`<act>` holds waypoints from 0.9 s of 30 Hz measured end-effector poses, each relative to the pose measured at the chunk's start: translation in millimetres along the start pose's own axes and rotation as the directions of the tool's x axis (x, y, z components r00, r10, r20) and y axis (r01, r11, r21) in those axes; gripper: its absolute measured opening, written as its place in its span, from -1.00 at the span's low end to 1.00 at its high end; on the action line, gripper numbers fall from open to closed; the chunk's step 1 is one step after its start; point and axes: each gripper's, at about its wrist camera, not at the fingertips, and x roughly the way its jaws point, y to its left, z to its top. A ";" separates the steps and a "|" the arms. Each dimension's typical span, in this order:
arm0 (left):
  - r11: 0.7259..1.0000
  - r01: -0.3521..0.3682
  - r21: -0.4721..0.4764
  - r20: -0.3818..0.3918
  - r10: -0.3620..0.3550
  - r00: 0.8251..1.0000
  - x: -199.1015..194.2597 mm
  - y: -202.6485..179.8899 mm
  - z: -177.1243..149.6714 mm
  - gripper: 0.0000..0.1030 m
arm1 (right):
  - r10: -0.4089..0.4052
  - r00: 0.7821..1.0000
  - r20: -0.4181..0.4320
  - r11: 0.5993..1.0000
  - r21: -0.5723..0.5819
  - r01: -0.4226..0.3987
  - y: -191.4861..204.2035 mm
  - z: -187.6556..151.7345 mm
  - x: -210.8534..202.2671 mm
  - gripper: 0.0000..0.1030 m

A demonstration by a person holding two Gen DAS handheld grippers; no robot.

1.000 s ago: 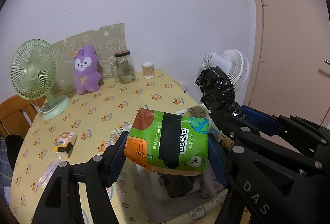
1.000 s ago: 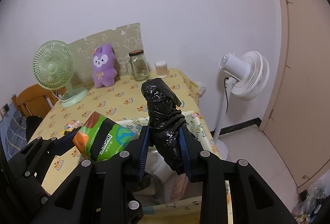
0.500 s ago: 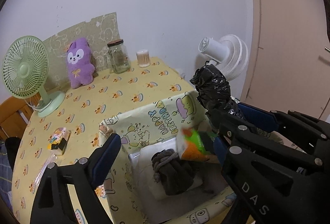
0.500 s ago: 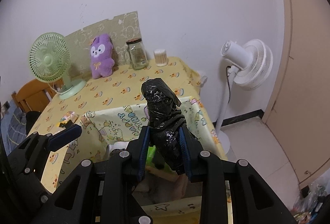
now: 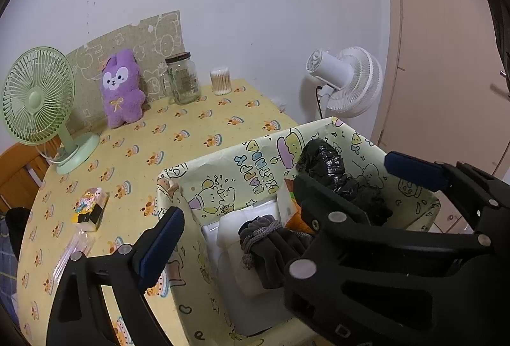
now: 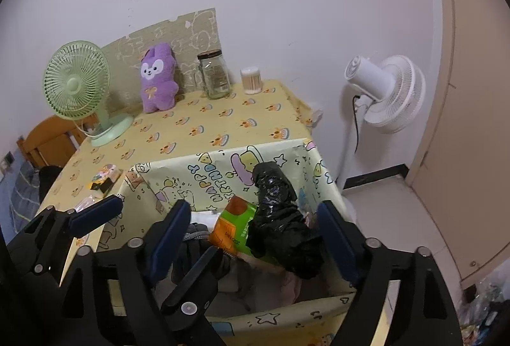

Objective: Organize soft objects
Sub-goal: 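Lower the tissue pack and black item into the box and open both tools, then withdraw both tools from the box toward the clear straw bag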

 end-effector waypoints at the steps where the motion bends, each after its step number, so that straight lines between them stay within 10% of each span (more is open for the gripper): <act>1: 1.000 0.000 0.002 0.003 0.000 1.000 -1.6 0.3 0.2 0.86 | -0.002 1.000 0.005 1.000 -0.002 0.002 0.5 0.2 -1.7 0.69; 27: 0.999 -0.019 -0.050 0.132 0.025 0.991 -73.4 41.6 -15.7 0.88 | -0.019 0.990 0.142 0.998 -0.060 0.028 61.0 -0.2 -64.1 0.80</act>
